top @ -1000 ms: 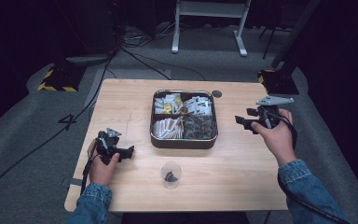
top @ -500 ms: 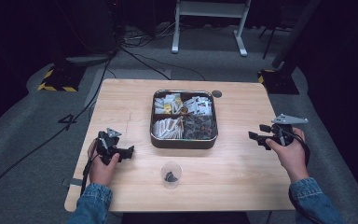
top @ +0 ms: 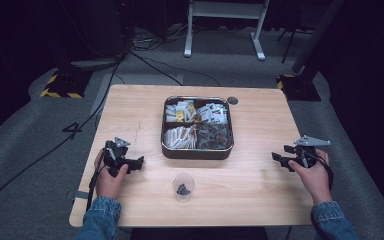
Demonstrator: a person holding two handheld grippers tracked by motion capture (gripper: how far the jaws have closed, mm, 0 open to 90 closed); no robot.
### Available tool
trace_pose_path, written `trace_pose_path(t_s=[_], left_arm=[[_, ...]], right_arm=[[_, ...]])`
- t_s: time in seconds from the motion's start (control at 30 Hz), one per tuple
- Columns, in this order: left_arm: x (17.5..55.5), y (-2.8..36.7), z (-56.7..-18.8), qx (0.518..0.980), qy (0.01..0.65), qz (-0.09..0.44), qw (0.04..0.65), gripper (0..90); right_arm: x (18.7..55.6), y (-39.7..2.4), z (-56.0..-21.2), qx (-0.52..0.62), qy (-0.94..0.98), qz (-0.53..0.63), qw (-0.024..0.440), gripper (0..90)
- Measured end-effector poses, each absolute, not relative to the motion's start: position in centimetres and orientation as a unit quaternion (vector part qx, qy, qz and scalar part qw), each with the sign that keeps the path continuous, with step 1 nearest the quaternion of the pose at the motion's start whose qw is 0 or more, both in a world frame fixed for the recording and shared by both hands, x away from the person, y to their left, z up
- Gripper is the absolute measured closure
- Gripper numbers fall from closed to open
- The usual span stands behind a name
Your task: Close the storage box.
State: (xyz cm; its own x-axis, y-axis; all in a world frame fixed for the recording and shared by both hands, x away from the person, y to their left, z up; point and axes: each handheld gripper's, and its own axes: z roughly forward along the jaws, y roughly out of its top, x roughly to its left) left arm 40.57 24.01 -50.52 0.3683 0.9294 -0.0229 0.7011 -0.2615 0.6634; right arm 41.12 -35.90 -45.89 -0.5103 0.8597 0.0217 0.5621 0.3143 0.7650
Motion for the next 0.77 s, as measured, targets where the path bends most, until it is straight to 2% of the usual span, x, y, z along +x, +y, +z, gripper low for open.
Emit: trace_pose_path(t_s=[0.4, 0.5, 0.63, 0.77], left_arm=[[40.6, 24.0, -50.5, 0.772, 0.528, 0.19, 0.3, 0.5], [40.6, 24.0, -50.5, 0.772, 0.528, 0.19, 0.3, 0.5], [40.6, 24.0, -50.5, 0.771, 0.528, 0.19, 0.3, 0.5], [40.5, 24.0, -50.5, 0.769, 0.531, 0.19, 0.299, 0.5]], right_arm=[[40.9, -36.8, -48.5, 0.47, 0.788, 0.339, 0.208, 32.8], [41.0, -36.7, -49.4, 0.466, 0.798, 0.318, 0.211, 29.7], [41.2, -36.7, -50.3, 0.472, 0.784, 0.343, 0.212, 18.0], [41.2, -36.6, -50.3, 0.471, 0.784, 0.344, 0.212, 17.8]])
